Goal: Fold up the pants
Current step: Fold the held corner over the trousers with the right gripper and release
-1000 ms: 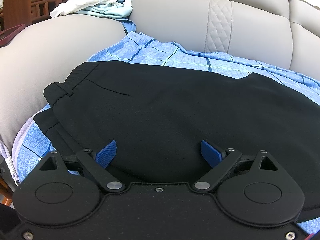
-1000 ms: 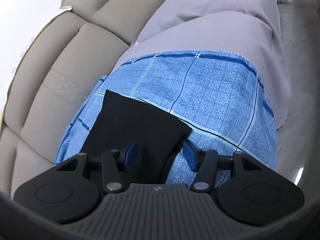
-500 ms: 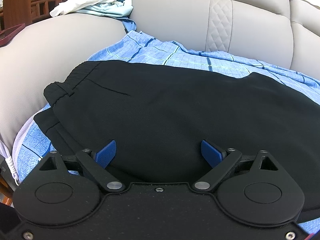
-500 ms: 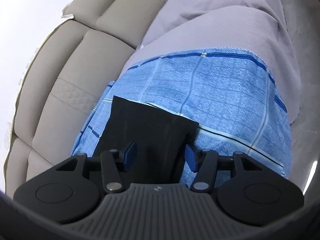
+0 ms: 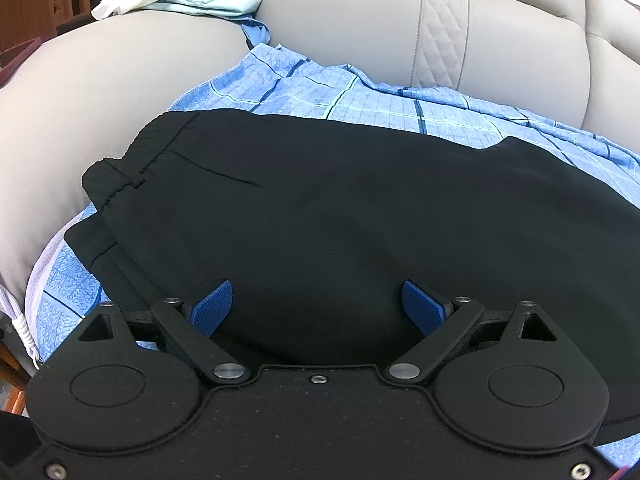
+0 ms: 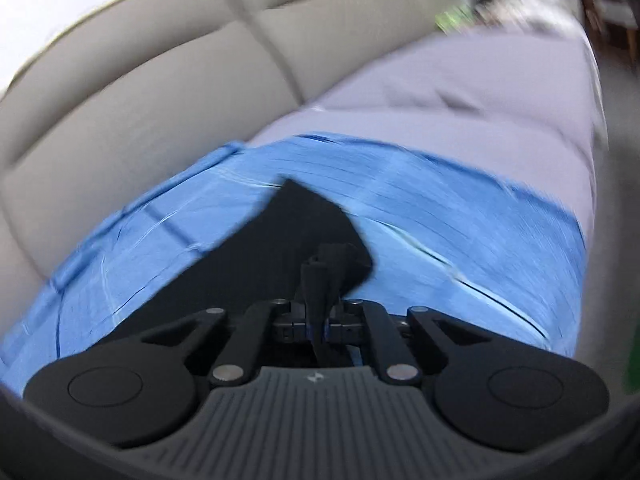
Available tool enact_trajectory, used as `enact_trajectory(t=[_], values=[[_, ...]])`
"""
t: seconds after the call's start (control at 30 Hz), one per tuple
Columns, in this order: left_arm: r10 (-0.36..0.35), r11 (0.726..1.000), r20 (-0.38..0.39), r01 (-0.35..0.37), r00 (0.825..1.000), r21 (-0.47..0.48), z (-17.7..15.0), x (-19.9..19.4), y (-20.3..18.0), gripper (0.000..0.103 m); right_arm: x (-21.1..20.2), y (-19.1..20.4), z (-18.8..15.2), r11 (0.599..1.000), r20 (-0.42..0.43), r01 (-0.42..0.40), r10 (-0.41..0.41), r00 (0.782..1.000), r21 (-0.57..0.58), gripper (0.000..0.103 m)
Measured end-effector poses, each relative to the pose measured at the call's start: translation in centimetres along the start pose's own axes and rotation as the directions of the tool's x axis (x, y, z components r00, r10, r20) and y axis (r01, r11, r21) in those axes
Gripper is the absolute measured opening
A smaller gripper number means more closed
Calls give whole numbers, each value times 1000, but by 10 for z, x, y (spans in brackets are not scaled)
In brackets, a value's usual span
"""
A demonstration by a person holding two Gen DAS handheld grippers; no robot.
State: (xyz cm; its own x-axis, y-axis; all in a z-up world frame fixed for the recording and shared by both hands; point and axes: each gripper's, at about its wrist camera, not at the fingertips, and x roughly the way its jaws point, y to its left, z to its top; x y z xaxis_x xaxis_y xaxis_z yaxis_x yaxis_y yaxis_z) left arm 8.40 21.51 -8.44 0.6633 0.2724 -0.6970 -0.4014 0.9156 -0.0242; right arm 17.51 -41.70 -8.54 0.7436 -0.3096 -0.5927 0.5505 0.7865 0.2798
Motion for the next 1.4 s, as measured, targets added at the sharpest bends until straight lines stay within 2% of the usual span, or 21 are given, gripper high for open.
enact_trajectory(t=[0.03, 0.1, 0.17, 0.2, 0.23, 0.33, 0.4, 0.47, 0.6, 0.67, 0.73, 0.97, 1.03, 1.1, 1.17, 1.23, 1.33, 1.37, 1.4], values=[[-1, 1000, -4, 1, 1000, -3, 1, 0, 1, 93, -5, 28, 0, 997, 16, -17, 18, 1000, -75, 8], [-6, 1000, -11, 6, 1000, -7, 2, 0, 3, 92, -18, 92, -11, 969, 22, -103, 110, 994, -225, 8], [-4, 1000, -15, 4, 1000, -11, 3, 0, 6, 92, -39, 159, -38, 895, -7, -222, 238, 971, -388, 8], [-3, 1000, -16, 3, 1000, -15, 4, 0, 7, 92, -53, 189, -58, 837, -45, -301, 316, 948, -457, 8], [-4, 1000, -18, 4, 1000, -20, 4, -1, 8, 91, -69, 218, -84, 764, -100, -389, 397, 912, -515, 8], [-21, 999, -14, 20, 1000, -39, 5, -6, 17, 87, -108, 270, -157, 548, -254, -551, 526, 812, -630, 8], [-24, 999, -8, 24, 1000, -43, 6, -10, 23, 80, -124, 287, -197, 453, -339, -615, 551, 762, -646, 8], [-23, 999, 1, 23, 1000, -41, 5, -14, 27, 74, -136, 295, -227, 401, -379, -635, 552, 743, -661, 8], [-43, 998, 26, 44, 999, -40, 3, -23, 36, 64, -158, 296, -252, 348, -384, -633, 564, 731, -692, 8], [-57, 998, 40, 59, 998, -38, 2, -27, 38, 63, -166, 293, -254, 331, -396, -650, 580, 712, -684, 8], [-64, 997, 50, 66, 997, -37, 2, -30, 38, 63, -175, 288, -256, 296, -408, -672, 609, 680, -678, 8], [-97, 995, 76, 98, 992, -13, 6, -41, 29, 63, -189, 292, -286, 185, -461, -693, 625, 630, -696, 9], [-111, 994, 81, 111, 991, 1, 7, -45, 23, 63, -193, 289, -290, 157, -467, -697, 638, 612, -699, 20], [-126, 992, 87, 125, 988, 16, 8, -49, 16, 63, -195, 286, -290, 154, -463, -700, 649, 604, -698, 62], [-147, 989, 95, 145, 985, 29, 8, -53, 8, 64, -197, 280, -287, 156, -462, -707, 657, 596, -690, 84], [-175, 984, 102, 172, 979, 40, 9, -58, 0, 64, -201, 266, -280, 164, -444, -711, 679, 584, -684, 86], [-214, 977, 113, 210, 970, 48, 8, -65, -18, 63, -207, 241, -270, 206, -409, -701, 687, 601, -683, 90], [-223, 975, 124, 220, 967, 44, 7, -68, -23, 45, -206, 236, -269, 222, -392, -690, 686, 613, -689, 90], [-231, 973, 134, 227, 964, 42, 5, -72, -31, 23, -207, 226, -266, 249, -365, -670, 682, 634, -699, 90]])
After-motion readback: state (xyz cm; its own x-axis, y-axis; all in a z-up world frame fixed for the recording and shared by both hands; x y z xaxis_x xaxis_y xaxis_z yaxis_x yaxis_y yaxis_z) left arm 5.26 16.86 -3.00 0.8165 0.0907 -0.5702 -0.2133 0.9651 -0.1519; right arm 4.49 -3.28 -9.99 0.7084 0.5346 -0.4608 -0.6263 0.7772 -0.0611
